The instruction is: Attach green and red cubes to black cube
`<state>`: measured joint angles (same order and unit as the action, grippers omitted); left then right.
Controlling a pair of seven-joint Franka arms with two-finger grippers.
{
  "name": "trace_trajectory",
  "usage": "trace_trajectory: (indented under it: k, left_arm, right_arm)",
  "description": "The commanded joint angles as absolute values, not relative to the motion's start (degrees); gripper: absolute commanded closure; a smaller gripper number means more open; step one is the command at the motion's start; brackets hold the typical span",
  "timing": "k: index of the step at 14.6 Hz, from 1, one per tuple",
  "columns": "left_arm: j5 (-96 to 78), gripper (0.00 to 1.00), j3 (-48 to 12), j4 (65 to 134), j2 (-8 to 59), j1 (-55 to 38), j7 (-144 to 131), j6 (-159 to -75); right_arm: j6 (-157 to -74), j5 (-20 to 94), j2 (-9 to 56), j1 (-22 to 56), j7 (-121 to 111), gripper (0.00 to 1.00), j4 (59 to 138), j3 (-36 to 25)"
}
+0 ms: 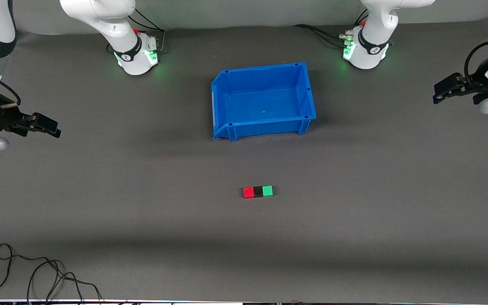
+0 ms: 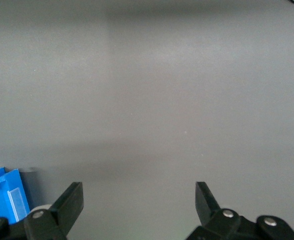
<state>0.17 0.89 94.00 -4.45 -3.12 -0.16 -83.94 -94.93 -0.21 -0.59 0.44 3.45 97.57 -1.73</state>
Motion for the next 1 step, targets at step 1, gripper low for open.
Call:
trace_trajectory:
  k: [1]
  left_arm:
    - [1.76, 0.0, 1.49, 94.22, -4.48, -4.13, 0.18, -84.9]
  right_arm:
    - [-95.89, -1.05, -2.28, 0.88, 2.81, 0.01, 99.23, -1.93]
